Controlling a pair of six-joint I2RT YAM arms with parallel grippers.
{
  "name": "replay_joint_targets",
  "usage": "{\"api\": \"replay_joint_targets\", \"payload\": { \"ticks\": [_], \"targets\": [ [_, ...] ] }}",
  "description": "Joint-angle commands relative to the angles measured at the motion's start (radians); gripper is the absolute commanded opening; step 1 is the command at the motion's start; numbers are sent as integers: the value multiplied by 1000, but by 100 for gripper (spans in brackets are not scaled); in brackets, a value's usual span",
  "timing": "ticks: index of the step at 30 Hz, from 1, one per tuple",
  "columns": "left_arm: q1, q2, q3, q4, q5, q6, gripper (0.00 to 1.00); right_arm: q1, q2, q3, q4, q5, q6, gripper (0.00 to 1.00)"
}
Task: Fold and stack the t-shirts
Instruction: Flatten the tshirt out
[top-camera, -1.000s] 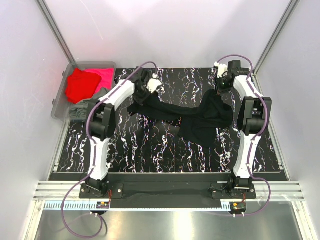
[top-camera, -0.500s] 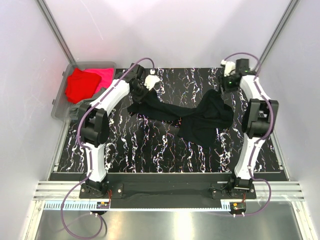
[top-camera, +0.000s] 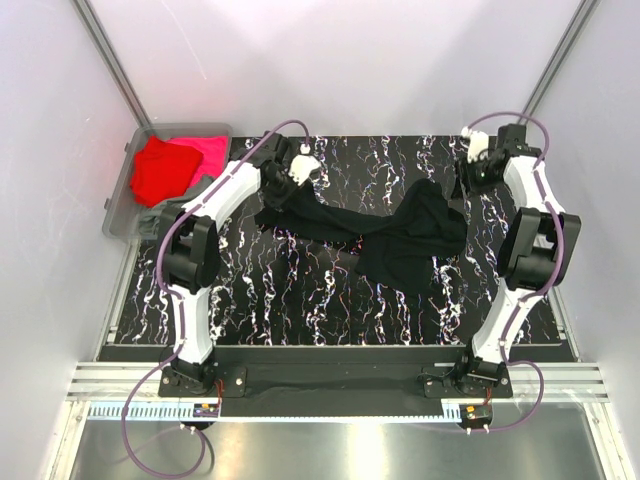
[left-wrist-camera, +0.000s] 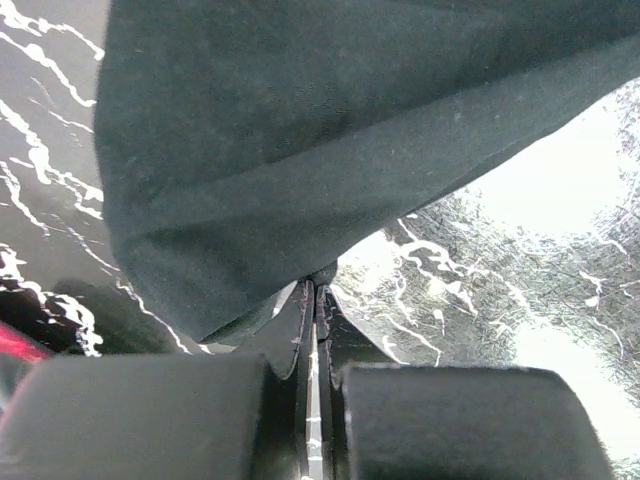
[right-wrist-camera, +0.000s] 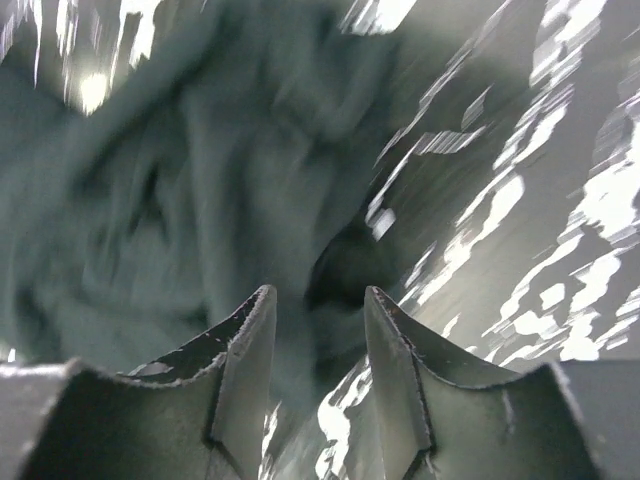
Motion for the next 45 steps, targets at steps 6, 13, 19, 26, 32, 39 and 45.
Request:
{"api": "replay_joint_targets", "payload": {
  "ticks": [6, 13, 19, 26, 32, 39, 45],
  "targets": [
    [-6, -30, -44, 6, 14, -5, 0, -66, -148, -119, -218, -115, -191, 49],
    [-19, -25, -26, 5, 11, 0, 0, -121, -95, -107, -332, -163, -221, 49],
    [-22, -30, -35, 5, 0, 0, 0, -123, -29, -105, -367, -188, -229, 49],
    [-32, -45, -44, 5, -15, -3, 0, -127, 53, -49, -374, -195, -232, 49],
    [-41, -56, -63, 3, -29, 0, 0, -130, 79, -29, -374, -183, -249, 49],
    [-55, -44, -51, 0, -41, 3, 0, -132, 100, -32, -374, -186, -257, 49],
    [-59, -35, -37, -3, -46, 7, 0, -132, 119, -32, -384, -197, -250, 48]
  ]
}}
